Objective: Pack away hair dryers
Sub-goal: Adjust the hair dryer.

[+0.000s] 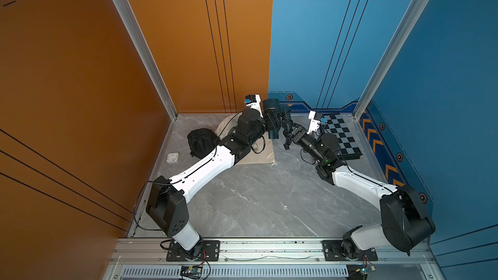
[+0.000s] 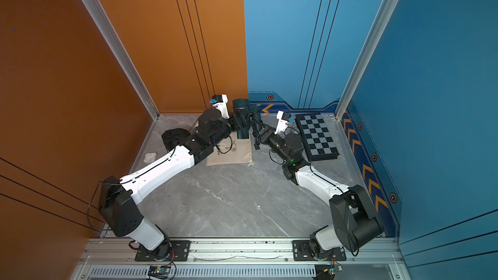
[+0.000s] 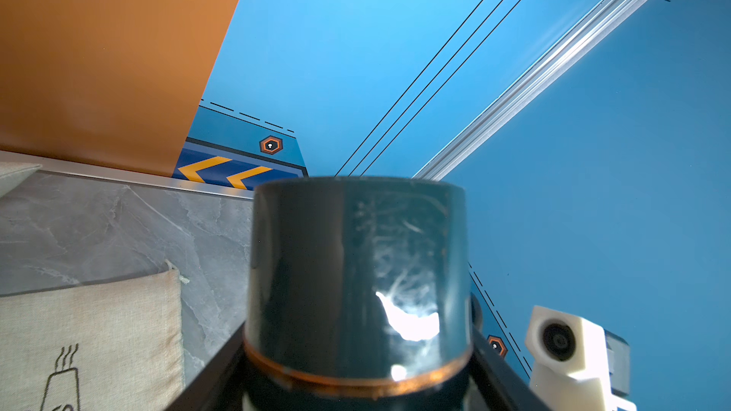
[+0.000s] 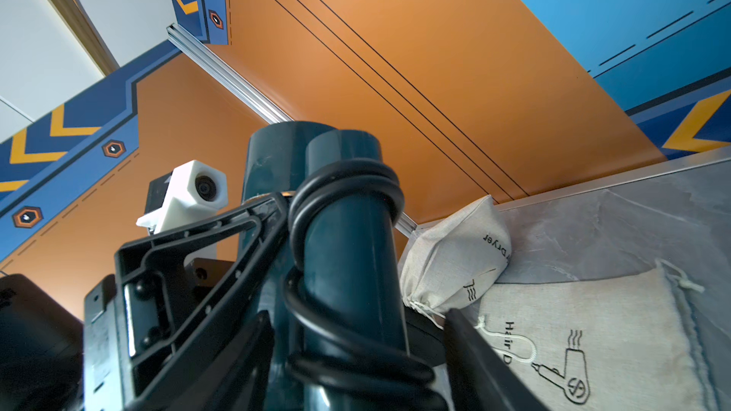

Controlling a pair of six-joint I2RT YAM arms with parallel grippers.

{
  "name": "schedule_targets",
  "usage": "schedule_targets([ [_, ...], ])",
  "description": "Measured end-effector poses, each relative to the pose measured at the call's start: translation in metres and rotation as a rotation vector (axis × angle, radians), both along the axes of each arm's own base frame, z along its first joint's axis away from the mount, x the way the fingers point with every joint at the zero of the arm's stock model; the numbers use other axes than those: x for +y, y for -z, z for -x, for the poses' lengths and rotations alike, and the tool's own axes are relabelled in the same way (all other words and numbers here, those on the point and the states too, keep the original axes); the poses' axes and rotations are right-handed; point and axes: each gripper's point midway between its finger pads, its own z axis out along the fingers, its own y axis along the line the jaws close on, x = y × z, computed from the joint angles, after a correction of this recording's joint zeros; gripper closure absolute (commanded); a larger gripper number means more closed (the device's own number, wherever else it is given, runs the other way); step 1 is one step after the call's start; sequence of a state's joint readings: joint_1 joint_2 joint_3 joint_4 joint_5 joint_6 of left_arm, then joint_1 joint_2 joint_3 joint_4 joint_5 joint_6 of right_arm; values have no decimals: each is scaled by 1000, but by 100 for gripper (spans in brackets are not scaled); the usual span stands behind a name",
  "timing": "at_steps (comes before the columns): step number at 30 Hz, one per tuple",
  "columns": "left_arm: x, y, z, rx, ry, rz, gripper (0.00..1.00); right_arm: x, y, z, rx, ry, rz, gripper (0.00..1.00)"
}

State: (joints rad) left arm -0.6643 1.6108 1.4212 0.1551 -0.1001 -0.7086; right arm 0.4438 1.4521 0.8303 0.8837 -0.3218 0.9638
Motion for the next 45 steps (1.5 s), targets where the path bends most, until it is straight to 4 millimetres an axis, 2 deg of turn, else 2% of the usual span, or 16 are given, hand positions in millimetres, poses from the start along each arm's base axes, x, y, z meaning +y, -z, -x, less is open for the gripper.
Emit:
schedule_targets([
  [4,-1,-2,0,-3,4,11,95,-1,-4,-1,-13,2,-12,69],
  [10,0,-3,0,-3,3,13,90,0,-5,-1,-19,0,-15,79],
  [20,8,-17,-1,-24,-8,29,85,2,-19,-3,-43,-1,-15,83],
  [26,13,-17,-1,-14,-5,25,77,5,-19,-2,-36,-11,3,87],
  [30,15,-19,0,-11,11,25,67,6,-22,1,-31,-16,13,89],
  [34,17,-20,2,-6,22,23,66,7,-23,3,-34,-22,20,89],
  [45,23,-20,2,5,50,14,35,11,-23,4,-37,-34,35,90],
])
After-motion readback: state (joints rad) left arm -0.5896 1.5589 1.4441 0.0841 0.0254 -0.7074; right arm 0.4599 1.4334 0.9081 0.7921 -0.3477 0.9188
